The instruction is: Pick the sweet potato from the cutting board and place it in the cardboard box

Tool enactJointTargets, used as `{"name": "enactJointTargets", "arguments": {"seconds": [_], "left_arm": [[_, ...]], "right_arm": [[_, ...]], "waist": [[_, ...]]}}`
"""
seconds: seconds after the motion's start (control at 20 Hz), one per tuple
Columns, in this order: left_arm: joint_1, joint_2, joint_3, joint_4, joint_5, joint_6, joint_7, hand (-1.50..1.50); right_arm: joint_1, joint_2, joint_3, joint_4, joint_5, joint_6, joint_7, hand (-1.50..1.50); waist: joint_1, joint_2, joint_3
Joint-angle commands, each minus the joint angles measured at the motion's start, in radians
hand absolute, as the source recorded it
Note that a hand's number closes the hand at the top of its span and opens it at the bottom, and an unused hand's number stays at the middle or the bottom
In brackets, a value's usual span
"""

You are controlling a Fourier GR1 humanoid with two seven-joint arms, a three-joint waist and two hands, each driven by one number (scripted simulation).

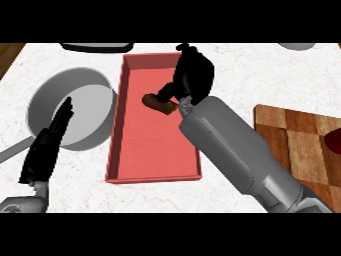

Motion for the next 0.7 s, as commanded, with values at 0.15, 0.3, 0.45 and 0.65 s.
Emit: {"name": "enactJointTargets", "arguments": {"seconds": [0.15,0.3,0.45,0.65], "left_arm": [[-0.007,-0.009,0.007,0.04,-0.012,0.013,0.018,0.0],[0.038,-0.014,0.002,0.005,0.0,0.004,0.005,0.0],[0.048,-0.018,0.008,-0.006,-0.017,0.029,0.004,0.0],[0.083,-0.017,0.028,0.002,-0.008,0.03,-0.002,0.0]], "right_arm": [[-0.045,0.007,-0.066,0.05,0.0,-0.389,0.016,-1.5],[0.009,0.007,-0.09,0.045,0.029,-0.544,-0.018,-1.5],[-0.011,0.007,-0.127,-0.004,0.009,-0.614,-0.039,-1.5],[0.121,0.007,-0.153,-0.119,0.033,-0.71,-0.082,-1.5]], "waist": [[-0.02,0.002,-0.003],[-0.03,-0.004,-0.003],[-0.041,-0.009,-0.002],[-0.078,-0.018,-0.002]]}}
